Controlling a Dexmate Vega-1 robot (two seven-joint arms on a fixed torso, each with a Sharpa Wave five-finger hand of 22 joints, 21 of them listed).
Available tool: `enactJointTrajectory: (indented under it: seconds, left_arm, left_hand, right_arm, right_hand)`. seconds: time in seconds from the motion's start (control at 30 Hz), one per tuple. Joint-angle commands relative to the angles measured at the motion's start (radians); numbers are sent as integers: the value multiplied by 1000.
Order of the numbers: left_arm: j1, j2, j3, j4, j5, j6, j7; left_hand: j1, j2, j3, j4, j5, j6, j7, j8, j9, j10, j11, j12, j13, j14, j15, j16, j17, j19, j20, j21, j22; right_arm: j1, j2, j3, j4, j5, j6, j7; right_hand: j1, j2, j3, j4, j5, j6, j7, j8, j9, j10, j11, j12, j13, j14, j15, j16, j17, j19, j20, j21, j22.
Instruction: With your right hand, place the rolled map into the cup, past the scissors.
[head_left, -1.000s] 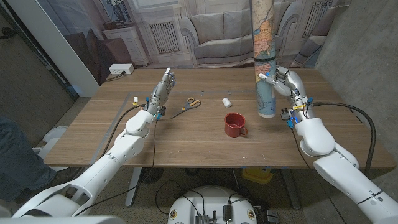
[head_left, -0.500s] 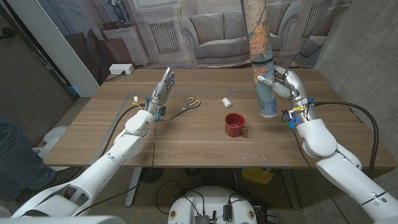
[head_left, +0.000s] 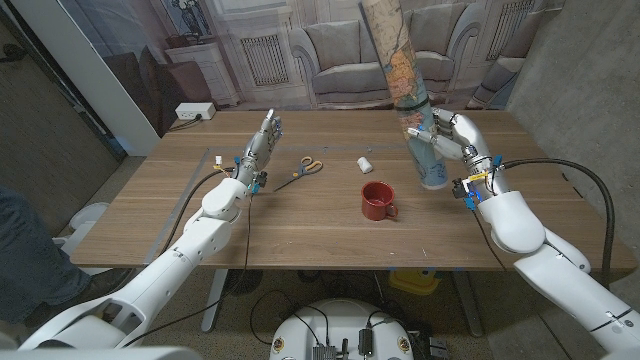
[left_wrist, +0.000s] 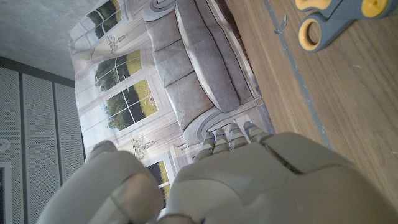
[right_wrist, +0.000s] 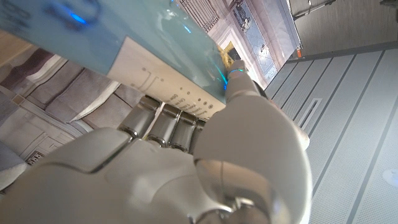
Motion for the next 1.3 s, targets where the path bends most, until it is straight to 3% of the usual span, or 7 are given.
enactJointTrajectory:
  seconds: [0.03,0.6,0.83,1.0,1.03,1.07,1.3]
  left_arm:
    - [11,5,-4,-15,1,4,11]
    - [4,12,4,-25,36,26,47]
    - [-19,2,7,-2,14,28,13]
    - [-2,15,-1,-44,8,46,28]
    - [0,17,-2,-49,7,45,27]
    - [-1,17,-2,-47,5,41,20]
    - [-28,26,7,-40,2,62,-13]
  left_hand:
    - [9,-1,-7,2,-2,4,3,4,5,-1,1,4,2,-1,2,2,4,-4,9,8,3]
    - [10,1,-10,2,-2,3,3,3,5,-2,1,4,2,-1,2,2,4,-5,9,8,3]
    - [11,2,-11,2,-2,4,2,3,5,-2,1,4,2,-2,1,2,4,-7,10,7,3]
    - [11,2,-12,2,-2,4,2,3,5,-3,1,4,2,-1,1,2,4,-6,9,8,3]
    - [11,2,-12,2,-2,4,2,3,5,-2,1,4,2,-1,1,2,4,-6,9,8,3]
    - [11,2,-13,2,-2,4,3,3,5,-2,0,4,2,-1,1,2,4,-5,9,8,3]
    - [12,3,-14,2,-2,4,3,3,5,-1,0,4,2,0,1,3,4,-5,9,8,3]
  right_arm:
    - [-8,-20,4,-21,-68,-26,7]
    - [5,-45,-10,-40,-180,-66,2]
    - [4,-51,-12,-43,-210,-79,-5]
    - [-2,-63,-2,-60,-221,-95,3]
    - [-3,-65,0,-60,-225,-91,1]
    - [-5,-65,2,-60,-234,-88,-5]
    - [-31,-62,6,-73,-291,-104,-32]
  right_hand:
    - [11,9,7,10,5,57,-59,4,5,7,-4,-3,4,-3,-101,-2,2,-4,-123,9,1]
    - [11,6,4,11,7,54,-62,1,5,4,-11,-5,5,-12,-104,-3,3,-12,-123,11,2]
    - [11,5,2,11,8,56,-62,1,5,6,-11,-4,5,-15,-105,-3,3,-16,-124,11,2]
    - [11,5,1,12,8,55,-63,0,5,4,-13,-5,5,-16,-105,-3,3,-19,-125,12,2]
    - [11,5,1,12,8,55,-62,0,5,6,-3,-5,5,-17,-105,-2,3,-19,-125,13,2]
    - [11,5,0,12,8,55,-63,-1,5,5,-12,-5,5,-17,-105,-2,3,-19,-124,13,2]
    - [10,5,-1,13,9,55,-66,-1,5,6,-16,-5,5,-16,-108,-1,3,-20,-125,15,2]
